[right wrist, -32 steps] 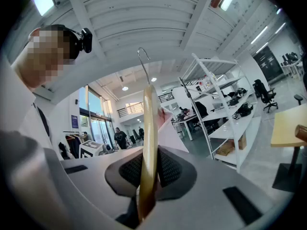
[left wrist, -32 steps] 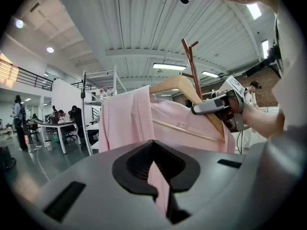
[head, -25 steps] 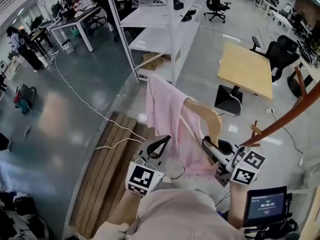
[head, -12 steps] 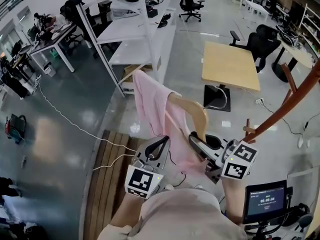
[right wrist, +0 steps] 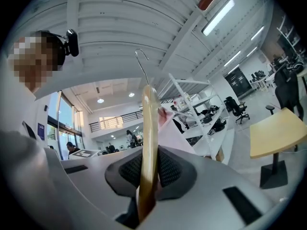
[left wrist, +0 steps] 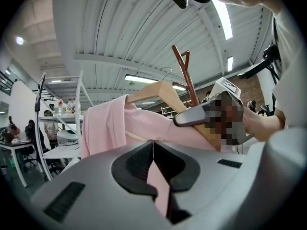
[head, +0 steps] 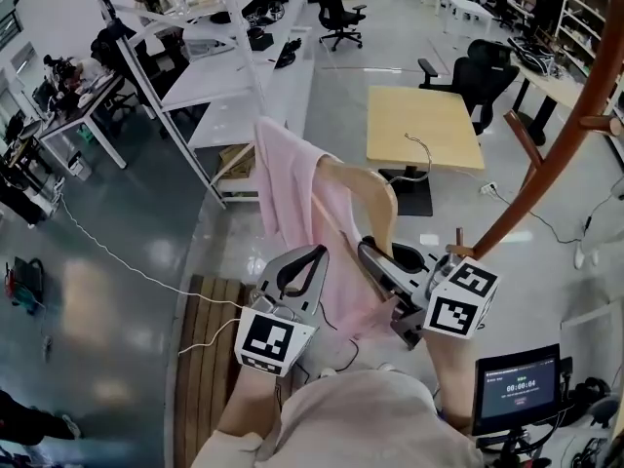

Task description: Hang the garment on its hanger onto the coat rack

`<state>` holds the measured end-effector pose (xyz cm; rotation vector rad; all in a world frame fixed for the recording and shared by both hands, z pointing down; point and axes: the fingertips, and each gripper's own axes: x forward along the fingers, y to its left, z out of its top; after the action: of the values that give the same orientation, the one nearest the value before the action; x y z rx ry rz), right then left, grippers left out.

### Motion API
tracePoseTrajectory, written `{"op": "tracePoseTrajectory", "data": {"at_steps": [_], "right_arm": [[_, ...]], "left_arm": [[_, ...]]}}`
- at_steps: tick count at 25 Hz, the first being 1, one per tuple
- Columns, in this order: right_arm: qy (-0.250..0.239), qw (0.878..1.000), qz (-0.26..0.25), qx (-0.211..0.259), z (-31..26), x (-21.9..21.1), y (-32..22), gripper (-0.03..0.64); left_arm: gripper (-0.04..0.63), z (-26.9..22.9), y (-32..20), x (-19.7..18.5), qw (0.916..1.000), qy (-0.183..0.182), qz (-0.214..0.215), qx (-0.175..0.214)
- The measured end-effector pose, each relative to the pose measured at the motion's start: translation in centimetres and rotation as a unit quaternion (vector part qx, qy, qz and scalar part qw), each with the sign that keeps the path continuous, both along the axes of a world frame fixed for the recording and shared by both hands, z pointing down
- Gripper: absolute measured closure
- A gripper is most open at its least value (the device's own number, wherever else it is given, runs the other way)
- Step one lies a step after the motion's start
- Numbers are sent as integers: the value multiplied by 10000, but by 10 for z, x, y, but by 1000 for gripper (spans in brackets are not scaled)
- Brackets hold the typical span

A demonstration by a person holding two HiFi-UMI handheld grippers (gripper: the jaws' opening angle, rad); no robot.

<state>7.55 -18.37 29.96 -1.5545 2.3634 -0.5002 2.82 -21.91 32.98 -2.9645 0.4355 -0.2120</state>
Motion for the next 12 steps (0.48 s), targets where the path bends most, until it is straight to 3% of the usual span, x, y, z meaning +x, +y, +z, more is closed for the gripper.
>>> {"op": "tracePoseTrajectory", "data": {"at_steps": [12], "right_arm": [[-311, 9951, 926, 127, -19, 61, 1, 581]], "left_arm": [[589, -29, 0, 73, 9969, 90, 669, 408]]}}
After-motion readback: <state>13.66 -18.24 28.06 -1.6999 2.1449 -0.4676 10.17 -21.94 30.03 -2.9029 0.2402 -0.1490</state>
